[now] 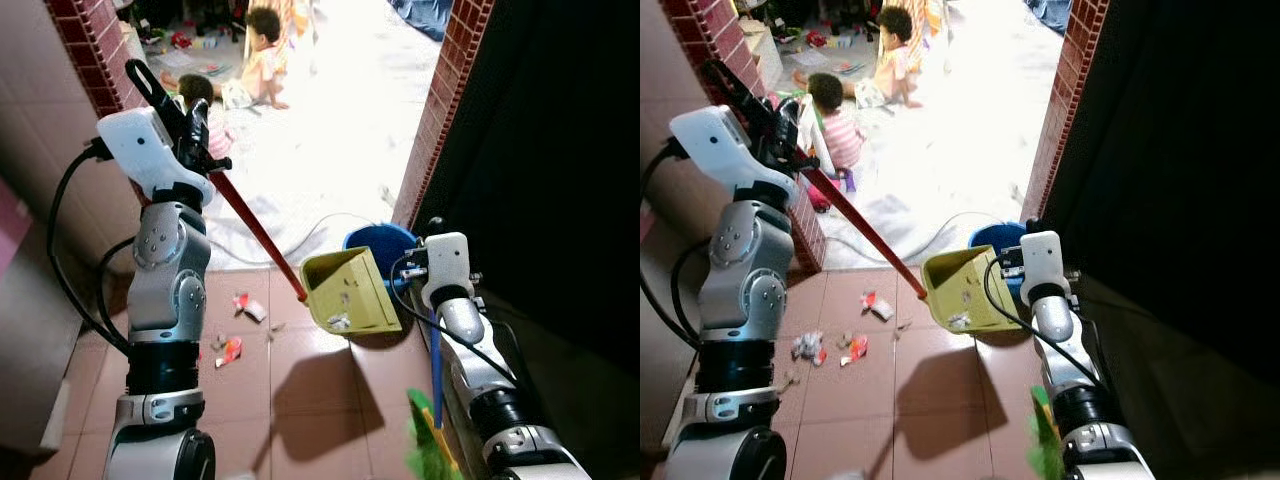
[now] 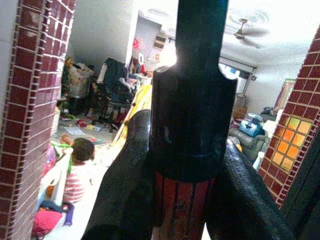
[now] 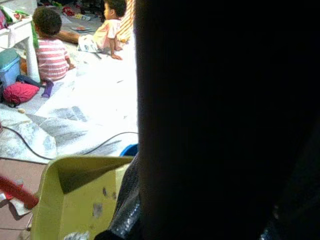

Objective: Sweep floor

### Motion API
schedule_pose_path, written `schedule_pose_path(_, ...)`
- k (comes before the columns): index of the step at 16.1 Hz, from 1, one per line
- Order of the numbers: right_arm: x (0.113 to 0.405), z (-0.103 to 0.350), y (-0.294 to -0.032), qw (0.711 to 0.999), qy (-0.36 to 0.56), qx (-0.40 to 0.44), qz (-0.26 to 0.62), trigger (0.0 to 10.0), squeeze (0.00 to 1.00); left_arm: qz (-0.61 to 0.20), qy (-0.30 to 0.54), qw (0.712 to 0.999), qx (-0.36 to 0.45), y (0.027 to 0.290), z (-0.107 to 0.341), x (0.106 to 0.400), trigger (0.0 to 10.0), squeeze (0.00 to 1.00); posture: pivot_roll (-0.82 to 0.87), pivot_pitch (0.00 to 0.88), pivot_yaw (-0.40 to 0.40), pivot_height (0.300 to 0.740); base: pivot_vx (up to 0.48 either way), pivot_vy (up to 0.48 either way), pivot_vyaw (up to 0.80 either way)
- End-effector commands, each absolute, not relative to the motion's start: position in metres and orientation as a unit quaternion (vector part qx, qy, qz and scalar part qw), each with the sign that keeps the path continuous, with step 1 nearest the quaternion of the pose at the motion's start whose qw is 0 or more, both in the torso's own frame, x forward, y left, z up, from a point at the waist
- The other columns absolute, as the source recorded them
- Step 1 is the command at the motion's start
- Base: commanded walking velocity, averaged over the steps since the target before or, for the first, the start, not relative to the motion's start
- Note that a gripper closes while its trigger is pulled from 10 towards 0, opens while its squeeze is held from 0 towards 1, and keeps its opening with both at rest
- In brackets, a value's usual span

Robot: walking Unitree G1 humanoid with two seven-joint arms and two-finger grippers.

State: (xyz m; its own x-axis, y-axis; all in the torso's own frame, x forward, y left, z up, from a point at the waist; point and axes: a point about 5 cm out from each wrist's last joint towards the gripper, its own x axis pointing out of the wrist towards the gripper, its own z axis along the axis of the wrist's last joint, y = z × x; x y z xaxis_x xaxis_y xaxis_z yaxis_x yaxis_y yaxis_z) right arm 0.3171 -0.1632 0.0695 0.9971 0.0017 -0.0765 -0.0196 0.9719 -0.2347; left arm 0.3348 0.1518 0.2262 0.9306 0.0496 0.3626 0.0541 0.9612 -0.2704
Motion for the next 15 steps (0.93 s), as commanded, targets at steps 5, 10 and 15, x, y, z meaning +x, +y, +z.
schedule_pose_path(5,0.3196,0.0730,-0.1547,0.992,0.028,-0.122,0.023,10.0,0.00,-0.008,-0.231,0.962,-0.147,0.1503,0.2469,0.3351,10.0,0.00,-0.03,0.000,0.016,0.740,0.428,0.000,0.00)
schedule_pose_path(10,0.3205,0.0725,-0.1544,0.991,0.030,-0.125,0.026,10.0,0.00,-0.009,-0.230,0.961,-0.150,0.1482,0.2465,0.3359,10.0,0.00,-0.03,0.000,0.015,0.740,0.425,0.000,0.00)
schedule_pose_path(15,0.3194,0.0701,-0.1525,0.991,0.034,-0.126,0.031,10.0,0.00,-0.010,-0.232,0.961,-0.149,0.1463,0.2479,0.3371,10.0,0.00,-0.03,0.000,0.017,0.740,0.421,0.000,0.00)
